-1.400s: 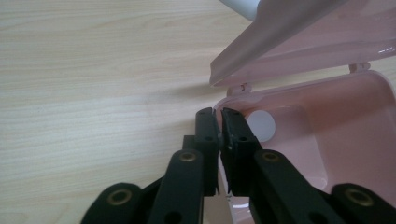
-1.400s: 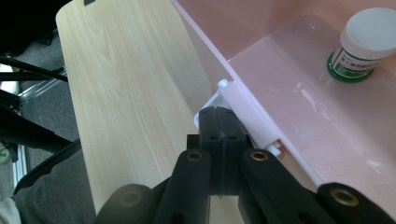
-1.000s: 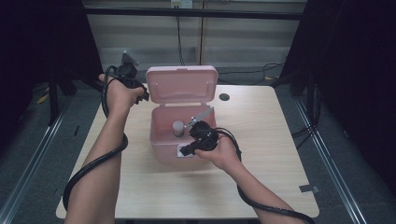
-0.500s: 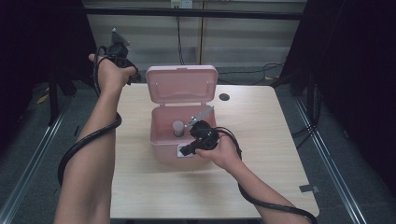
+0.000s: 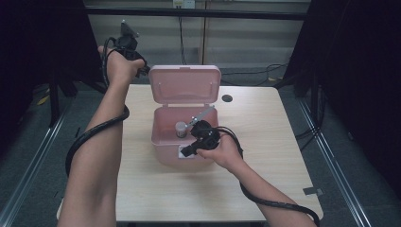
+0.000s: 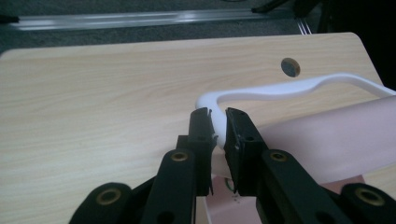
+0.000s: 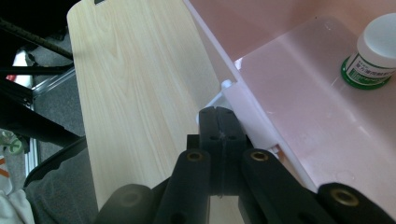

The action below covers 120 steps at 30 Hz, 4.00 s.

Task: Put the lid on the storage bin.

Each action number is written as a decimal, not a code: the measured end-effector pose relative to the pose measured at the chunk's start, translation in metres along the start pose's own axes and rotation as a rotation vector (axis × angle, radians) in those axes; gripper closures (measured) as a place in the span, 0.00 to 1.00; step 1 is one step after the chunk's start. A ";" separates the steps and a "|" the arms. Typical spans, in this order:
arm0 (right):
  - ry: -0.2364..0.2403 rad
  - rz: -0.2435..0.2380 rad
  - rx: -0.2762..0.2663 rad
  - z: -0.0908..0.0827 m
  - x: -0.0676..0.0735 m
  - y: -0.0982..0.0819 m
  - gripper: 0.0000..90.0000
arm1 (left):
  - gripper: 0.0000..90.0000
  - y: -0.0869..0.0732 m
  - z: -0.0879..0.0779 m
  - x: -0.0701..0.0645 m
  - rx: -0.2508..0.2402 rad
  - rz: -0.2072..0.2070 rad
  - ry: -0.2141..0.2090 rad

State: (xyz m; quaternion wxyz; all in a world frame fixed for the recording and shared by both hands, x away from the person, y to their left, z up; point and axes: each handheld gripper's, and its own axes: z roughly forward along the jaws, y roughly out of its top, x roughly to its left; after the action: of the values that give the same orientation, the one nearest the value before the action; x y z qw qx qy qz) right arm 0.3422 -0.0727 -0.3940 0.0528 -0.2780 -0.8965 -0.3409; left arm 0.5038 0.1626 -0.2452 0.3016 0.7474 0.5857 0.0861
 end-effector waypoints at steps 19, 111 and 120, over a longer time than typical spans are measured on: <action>-0.013 0.009 -0.060 -0.039 -0.007 0.004 1.00 | 0.93 -0.003 0.008 -0.004 0.022 -0.002 -0.040; -0.197 0.133 -0.134 -0.090 -0.040 -0.103 0.41 | 0.25 -0.181 0.023 0.075 0.010 0.044 -0.072; -0.223 0.169 -0.107 -0.085 -0.049 -0.127 0.31 | 0.23 -0.201 0.032 0.083 0.014 0.041 -0.084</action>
State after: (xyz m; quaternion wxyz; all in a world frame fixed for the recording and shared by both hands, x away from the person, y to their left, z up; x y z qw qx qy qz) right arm 0.3070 -0.2277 -0.4175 -0.0335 -0.3909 -0.8509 -0.3494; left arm 0.3786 0.2545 -0.3998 0.3191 0.7644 0.5574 0.0567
